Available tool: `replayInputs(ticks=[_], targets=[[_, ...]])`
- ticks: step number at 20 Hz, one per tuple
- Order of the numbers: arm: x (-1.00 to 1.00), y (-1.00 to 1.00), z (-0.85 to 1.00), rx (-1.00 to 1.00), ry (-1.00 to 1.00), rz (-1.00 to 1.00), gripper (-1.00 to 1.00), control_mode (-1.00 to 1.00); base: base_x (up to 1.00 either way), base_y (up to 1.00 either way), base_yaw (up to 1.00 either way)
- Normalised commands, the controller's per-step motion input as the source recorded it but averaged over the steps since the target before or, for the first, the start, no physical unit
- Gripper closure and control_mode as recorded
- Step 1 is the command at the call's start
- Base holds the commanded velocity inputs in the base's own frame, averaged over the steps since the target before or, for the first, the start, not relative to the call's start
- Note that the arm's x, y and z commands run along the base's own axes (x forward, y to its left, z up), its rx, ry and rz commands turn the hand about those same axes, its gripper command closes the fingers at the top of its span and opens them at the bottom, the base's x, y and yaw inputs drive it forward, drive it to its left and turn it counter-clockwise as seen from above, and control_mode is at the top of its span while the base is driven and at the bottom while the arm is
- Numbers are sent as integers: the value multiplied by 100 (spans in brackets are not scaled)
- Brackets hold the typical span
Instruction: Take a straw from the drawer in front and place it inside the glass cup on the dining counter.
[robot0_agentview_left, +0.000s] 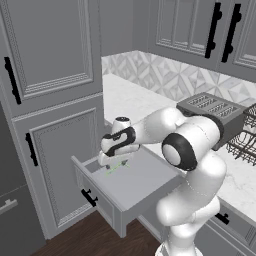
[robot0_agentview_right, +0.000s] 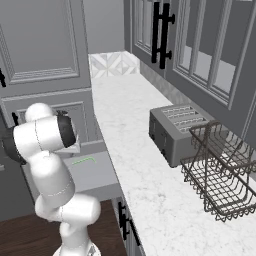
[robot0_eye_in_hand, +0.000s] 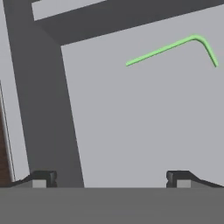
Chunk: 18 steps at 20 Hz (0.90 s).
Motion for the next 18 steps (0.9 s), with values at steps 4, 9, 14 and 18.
replayInputs(ticks=[4,9,14,18], targets=[[12,13,-73,0,1,0,-100,-100,0,0,0],[0,22,-64,0,0,1,-100,-100,0,0,0],[0,28,-51,0,0,1,-100,-100,0,0,0],[0,44,-36,0,0,2,-100,-100,0,0,0]])
